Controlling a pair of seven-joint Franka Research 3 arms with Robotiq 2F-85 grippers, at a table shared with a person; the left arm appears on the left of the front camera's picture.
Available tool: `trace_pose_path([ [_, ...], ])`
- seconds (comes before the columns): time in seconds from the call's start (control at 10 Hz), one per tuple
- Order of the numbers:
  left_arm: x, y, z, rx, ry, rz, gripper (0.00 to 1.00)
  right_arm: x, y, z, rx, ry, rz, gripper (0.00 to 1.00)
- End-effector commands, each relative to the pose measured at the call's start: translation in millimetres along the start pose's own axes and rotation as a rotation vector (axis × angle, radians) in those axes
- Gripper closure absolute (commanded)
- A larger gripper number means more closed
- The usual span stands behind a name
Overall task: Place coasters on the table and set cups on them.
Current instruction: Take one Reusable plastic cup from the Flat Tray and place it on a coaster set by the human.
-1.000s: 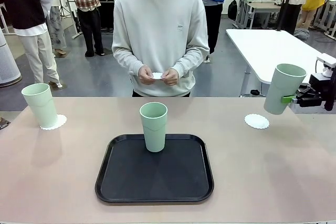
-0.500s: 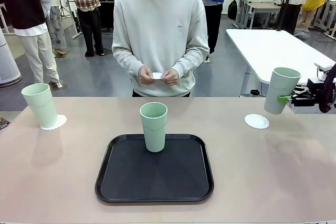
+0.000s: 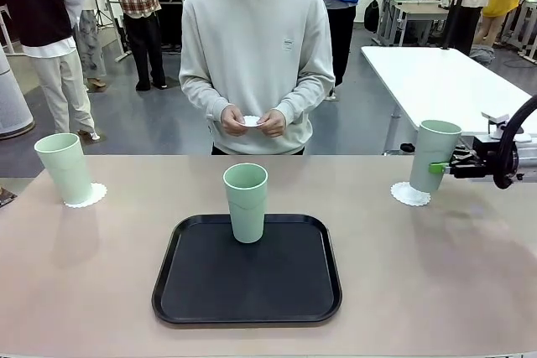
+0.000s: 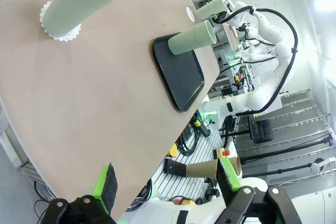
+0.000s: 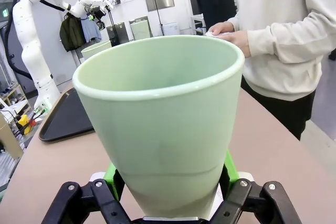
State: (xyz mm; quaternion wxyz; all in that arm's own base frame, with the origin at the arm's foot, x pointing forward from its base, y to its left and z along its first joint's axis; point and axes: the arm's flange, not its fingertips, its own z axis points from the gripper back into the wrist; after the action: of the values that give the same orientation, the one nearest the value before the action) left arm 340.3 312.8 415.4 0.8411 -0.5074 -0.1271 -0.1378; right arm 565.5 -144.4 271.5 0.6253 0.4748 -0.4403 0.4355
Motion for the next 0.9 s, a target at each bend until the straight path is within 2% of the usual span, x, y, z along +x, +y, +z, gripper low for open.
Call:
trace_pose_path([
  [0.0,-0.7,-1.7,0.9,0.002,-0.002,-0.005,0.00,2.8,-10.6,-6.2,0.012,0.026,-0.011,0.15],
  [0.3,-0.7,-1.7,0.9,0.002,-0.002,-0.005,0.00,0.3,-10.0,-15.1,0.015,0.049,-0.002,0.15],
  [0.4,-0.7,-1.7,0.9,0.002,-0.002,-0.005,0.00,-3.8,-2.3,-10.9,0.013,0.004,-0.005,0.15],
  [0.8,-0.7,-1.7,0.9,0.002,-0.002,-0.005,0.00,-4.6,-2.7,-10.2,0.009,0.009,-0.005,0.15],
])
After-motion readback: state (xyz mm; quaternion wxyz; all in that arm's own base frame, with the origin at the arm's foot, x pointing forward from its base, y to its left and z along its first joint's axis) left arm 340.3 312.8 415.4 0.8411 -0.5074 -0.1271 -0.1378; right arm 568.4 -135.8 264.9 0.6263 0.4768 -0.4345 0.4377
